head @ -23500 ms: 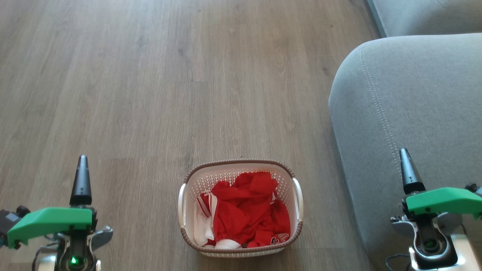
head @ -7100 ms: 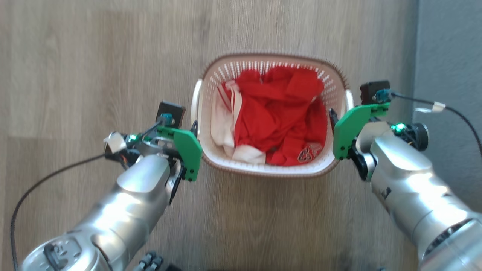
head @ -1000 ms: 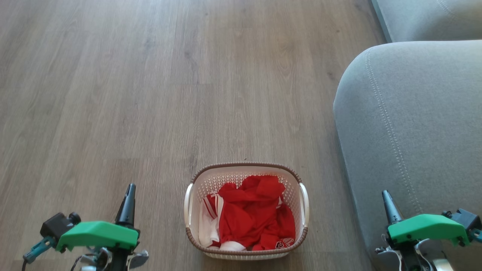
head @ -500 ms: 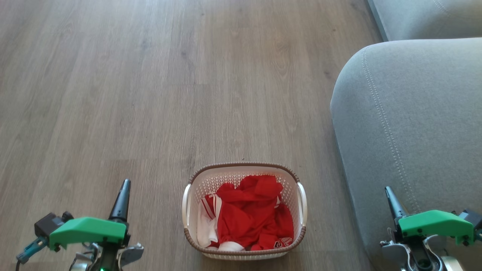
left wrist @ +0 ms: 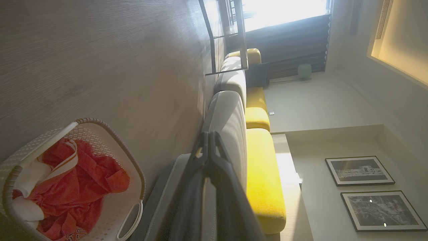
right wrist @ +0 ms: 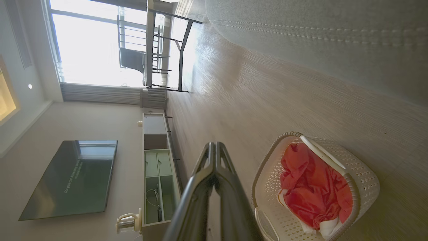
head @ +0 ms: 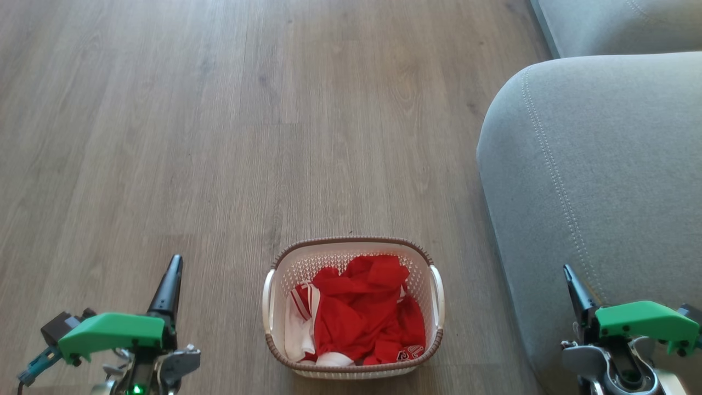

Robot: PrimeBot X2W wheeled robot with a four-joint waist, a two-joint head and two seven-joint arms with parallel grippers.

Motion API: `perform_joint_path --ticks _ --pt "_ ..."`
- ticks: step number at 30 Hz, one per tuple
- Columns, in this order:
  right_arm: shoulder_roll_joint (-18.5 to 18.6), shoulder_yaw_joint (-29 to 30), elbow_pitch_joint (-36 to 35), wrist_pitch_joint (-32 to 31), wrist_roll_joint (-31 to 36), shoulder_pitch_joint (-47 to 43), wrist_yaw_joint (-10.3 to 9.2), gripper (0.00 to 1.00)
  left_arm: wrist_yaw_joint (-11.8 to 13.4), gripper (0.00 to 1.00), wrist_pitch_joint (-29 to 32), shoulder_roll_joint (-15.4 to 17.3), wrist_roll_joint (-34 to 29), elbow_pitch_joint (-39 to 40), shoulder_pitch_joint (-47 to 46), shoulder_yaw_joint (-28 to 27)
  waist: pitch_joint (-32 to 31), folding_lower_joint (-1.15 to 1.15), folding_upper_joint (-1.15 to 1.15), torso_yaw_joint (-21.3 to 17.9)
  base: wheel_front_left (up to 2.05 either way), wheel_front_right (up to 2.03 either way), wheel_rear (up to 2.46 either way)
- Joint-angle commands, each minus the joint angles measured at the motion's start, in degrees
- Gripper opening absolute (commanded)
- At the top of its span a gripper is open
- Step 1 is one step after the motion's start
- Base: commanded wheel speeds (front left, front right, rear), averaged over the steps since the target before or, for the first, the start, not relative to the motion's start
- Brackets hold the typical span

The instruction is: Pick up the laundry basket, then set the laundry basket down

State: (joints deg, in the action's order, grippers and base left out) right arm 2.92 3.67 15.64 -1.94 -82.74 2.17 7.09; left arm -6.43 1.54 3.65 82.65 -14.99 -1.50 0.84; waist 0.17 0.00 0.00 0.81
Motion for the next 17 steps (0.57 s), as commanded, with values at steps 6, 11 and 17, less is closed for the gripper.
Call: perform_joint_path --ticks 6,11,17 --pt "1.1 0.0 -1.8 -1.4 -4.3 3.2 0.36 0.00 -0.7 0.00 1.4 0.8 4.5 1.4 -3.6 -3.3 0.0 0.00 0.00 -0.3 0.00 0.00 0.00" --pt "1.1 0.6 -1.7 -2.2 -7.2 3.5 0.38 0.00 -0.9 0.00 2.2 0.8 7.6 1.3 -4.0 -4.2 0.0 0.00 0.00 -0.5 0.00 0.00 0.00" --pt "1.1 1.3 -1.7 -3.3 -10.6 3.9 0.40 0.00 -1.0 0.00 3.2 0.7 11.2 1.0 -4.5 -5.2 0.0 0.00 0.00 -0.8 0.00 0.00 0.00"
